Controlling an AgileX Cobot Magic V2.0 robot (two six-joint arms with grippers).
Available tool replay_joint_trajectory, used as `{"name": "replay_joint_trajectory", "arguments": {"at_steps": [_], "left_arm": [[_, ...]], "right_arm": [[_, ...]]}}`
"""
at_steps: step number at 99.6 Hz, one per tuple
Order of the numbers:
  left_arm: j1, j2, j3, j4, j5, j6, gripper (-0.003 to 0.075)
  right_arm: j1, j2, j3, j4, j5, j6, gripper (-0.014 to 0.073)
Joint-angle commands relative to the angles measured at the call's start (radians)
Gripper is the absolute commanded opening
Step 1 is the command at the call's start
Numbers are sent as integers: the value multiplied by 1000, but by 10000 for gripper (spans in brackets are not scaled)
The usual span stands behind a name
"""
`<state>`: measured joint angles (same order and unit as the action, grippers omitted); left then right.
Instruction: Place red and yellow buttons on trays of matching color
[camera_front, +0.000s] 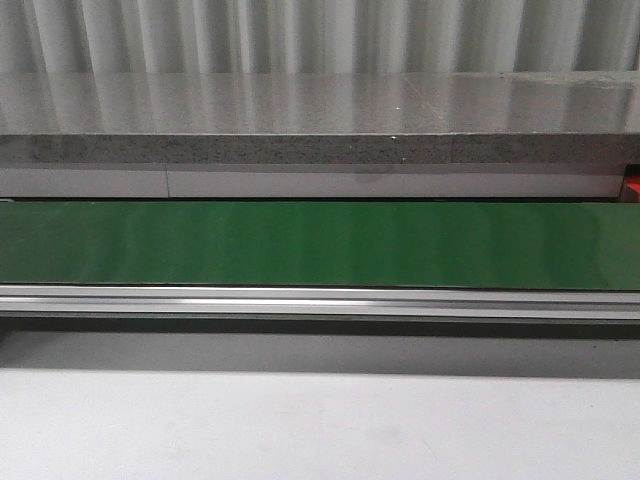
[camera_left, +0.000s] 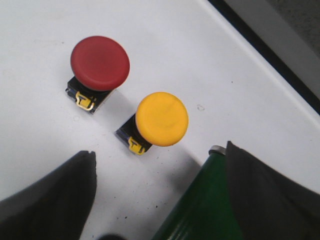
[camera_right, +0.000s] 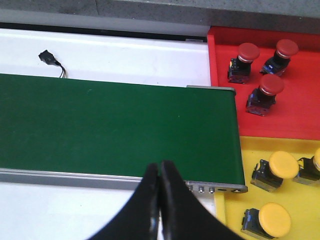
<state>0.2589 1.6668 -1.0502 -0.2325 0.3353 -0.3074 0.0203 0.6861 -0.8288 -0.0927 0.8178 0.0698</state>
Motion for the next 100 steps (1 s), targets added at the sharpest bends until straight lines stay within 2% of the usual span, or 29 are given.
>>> {"name": "replay_joint_trajectory", "arguments": {"at_steps": [1, 41, 69, 100], "left_arm": [[4, -8, -33, -18, -71, -25, 501], [4, 72, -117, -29, -87, -25, 501], [2, 146, -219, -36, 6, -25, 501], [2, 182, -229, -38, -26, -29, 501]], "right_arm": [[3, -2, -25, -5, -56, -8, -125], [3, -2, -25, -5, -56, -8, -125], [3, -2, -25, -5, -56, -8, -125], [3, -2, -25, -5, -56, -8, -125]]}}
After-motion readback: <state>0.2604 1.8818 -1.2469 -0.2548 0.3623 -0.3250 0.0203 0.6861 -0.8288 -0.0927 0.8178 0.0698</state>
